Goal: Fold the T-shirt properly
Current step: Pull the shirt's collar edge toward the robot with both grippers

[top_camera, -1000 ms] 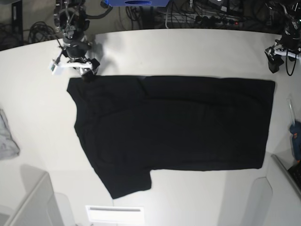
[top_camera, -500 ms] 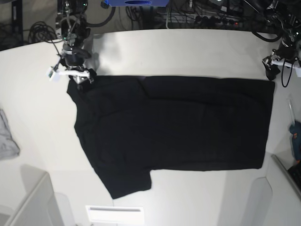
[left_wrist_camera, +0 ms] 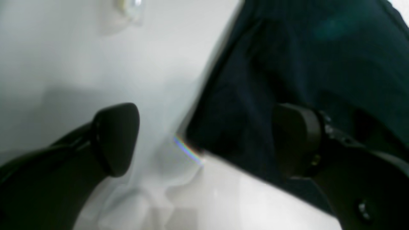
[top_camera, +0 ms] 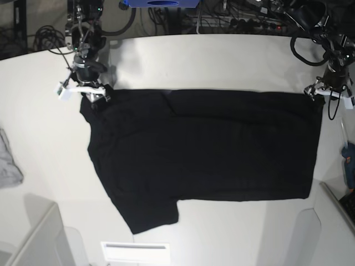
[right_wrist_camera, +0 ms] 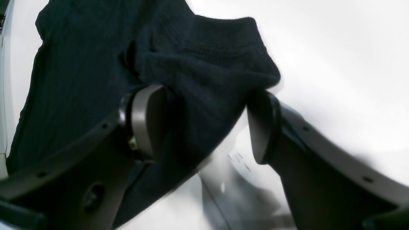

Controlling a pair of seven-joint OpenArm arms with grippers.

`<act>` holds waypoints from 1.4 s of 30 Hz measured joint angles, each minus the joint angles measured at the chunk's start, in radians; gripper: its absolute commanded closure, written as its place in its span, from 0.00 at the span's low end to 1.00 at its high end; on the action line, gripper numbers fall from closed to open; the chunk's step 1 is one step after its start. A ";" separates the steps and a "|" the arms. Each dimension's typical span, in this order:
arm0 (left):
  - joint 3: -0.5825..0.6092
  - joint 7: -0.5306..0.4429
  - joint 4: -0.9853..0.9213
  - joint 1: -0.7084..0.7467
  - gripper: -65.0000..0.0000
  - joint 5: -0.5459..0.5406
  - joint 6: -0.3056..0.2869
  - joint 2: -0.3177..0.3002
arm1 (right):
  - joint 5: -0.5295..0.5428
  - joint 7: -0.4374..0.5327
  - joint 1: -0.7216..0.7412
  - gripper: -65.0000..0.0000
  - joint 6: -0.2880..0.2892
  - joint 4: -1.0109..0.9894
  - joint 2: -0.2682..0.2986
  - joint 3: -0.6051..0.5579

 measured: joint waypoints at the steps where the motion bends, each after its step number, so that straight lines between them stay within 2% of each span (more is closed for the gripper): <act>1: 0.017 0.000 -0.003 -0.007 0.02 0.000 0.000 -0.002 | 0.000 -0.002 0.005 0.42 -0.003 -0.004 0.000 0.000; 5: 0.035 -0.010 -0.025 -0.026 0.02 -0.017 0.003 0.003 | 0.000 0.008 0.012 0.42 0.001 -0.017 0.000 0.000; 8: 0.035 -0.014 -0.036 -0.037 0.02 -0.033 0.031 0.003 | 0.000 0.016 0.029 0.42 0.003 -0.038 0.000 0.000; 10: 0.035 -0.018 -0.045 -0.045 0.09 -0.033 0.037 0.003 | 0.000 0.032 0.038 0.42 0.012 -0.053 0.000 0.000; 11: 0.035 -0.021 -0.046 -0.046 0.15 -0.030 0.038 0.003 | 0.000 0.034 0.043 0.42 0.012 -0.060 0.000 0.000; 14: 0.035 -0.017 -0.050 -0.046 0.44 -0.021 0.049 0.003 | 0.000 0.037 0.055 0.45 0.012 -0.069 0.000 0.000; 16: 0.035 -0.010 -0.053 -0.046 0.63 -0.020 0.049 0.003 | -0.002 0.040 0.055 0.56 0.012 -0.074 0.000 0.002; 19: 0.037 0.002 -0.056 -0.044 0.95 -0.019 0.052 0.006 | 0.000 0.024 0.053 0.76 0.003 -0.076 0.003 0.005; 20: 0.039 0.004 -0.056 -0.043 1.00 -0.022 0.052 0.006 | 0.000 0.020 0.053 0.81 0.001 -0.076 0.003 0.005; 25: 0.040 0.006 -0.050 -0.038 1.00 -0.023 0.052 0.006 | 0.012 0.000 0.047 1.00 0.002 -0.076 0.017 0.003; 32: 0.043 0.013 -0.021 0.012 1.00 -0.037 0.045 -0.013 | 0.018 0.027 -0.018 1.00 -0.005 -0.021 0.011 0.011; 35: 0.042 0.029 0.026 0.053 1.00 -0.024 0.046 -0.013 | 0.019 0.003 -0.050 1.00 -0.024 0.019 0.016 0.015; 42: 0.048 0.063 0.135 0.151 1.00 -0.005 0.049 -0.005 | 0.019 -0.037 -0.114 1.00 -0.026 0.081 0.016 0.037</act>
